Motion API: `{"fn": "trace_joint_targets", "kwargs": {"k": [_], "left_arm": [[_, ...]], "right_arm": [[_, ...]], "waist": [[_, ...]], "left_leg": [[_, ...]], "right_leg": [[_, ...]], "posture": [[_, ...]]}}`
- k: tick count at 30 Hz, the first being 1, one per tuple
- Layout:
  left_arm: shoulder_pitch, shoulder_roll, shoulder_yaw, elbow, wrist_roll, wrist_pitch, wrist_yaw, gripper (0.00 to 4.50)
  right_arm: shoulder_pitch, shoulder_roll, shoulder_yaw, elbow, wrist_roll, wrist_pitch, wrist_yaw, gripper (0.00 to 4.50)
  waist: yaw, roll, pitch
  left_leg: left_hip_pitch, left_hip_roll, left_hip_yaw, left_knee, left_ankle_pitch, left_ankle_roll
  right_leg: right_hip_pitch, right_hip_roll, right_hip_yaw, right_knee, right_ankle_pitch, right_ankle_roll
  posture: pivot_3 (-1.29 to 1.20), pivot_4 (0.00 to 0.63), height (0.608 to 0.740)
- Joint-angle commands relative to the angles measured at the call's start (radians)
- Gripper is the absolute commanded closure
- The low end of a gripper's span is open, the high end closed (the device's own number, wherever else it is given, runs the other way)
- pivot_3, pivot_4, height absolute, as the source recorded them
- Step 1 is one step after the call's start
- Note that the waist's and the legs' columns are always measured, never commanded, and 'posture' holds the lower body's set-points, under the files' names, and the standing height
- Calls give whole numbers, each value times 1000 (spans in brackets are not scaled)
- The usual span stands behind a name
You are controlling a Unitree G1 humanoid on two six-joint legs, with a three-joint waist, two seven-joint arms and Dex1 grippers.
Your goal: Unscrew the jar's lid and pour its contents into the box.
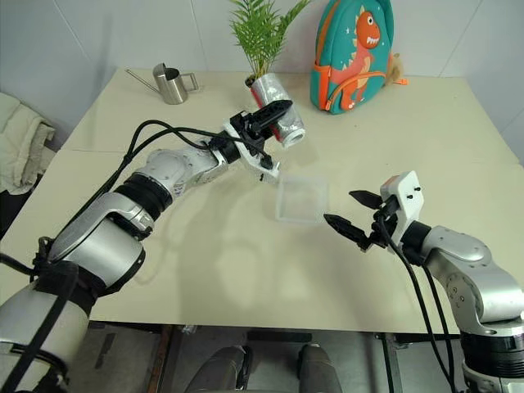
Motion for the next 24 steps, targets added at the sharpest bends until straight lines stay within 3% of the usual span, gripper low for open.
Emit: {"fn": "trace_joint_targets", "kwargs": {"k": [1, 4, 7, 14, 19, 24], "left_arm": [[-34, -35, -76, 66, 93, 70, 131, 2577], [-40, -68, -149, 113, 165, 137, 232, 2577], [-49, -99, -164, 175, 164, 168, 228, 2577], [-82, -101, -249, 196, 241, 241, 335, 2577], [-113, -83, -276, 181, 236, 143, 320, 2577], [-115, -50, -222, 178, 170, 66, 267, 2577]], "right_arm": [[2, 17, -39, -49, 32, -6, -17, 22], [7, 34, -46, -56, 43, -4, -33, 22], [15, 53, -45, -67, 53, -3, -48, 22], [15, 80, -35, -64, 59, -3, -58, 22], [0, 92, -20, -40, 52, -11, -49, 22], [-3, 103, -11, -33, 47, -15, -47, 22]], "waist": [[1, 0, 0], [0, -1, 0], [1, -1, 1], [1, -2, 1], [0, -2, 1], [-3, -2, 1]], "left_leg": [[0, 0, 0, 0, 0, 0], [0, 0, 1, 0, 0, 0], [0, 0, 2, -1, 0, 0], [0, 0, 3, -1, 0, 0], [0, 0, 3, 0, 0, 0], [0, 0, 4, -1, 0, 0]], "right_leg": [[0, 0, 0, 0, 0, 0], [-1, 0, 1, 0, 0, 0], [-2, 0, 1, 0, 0, 0], [-2, 0, 2, 1, 0, 0], [-3, 0, 2, 2, 0, 0], [-3, 0, 2, 2, 0, 0]], "posture": [[0, 150, 740], [0, 150, 740], [0, 150, 740], [0, 150, 740], [0, 150, 740], [0, 150, 740]]}}
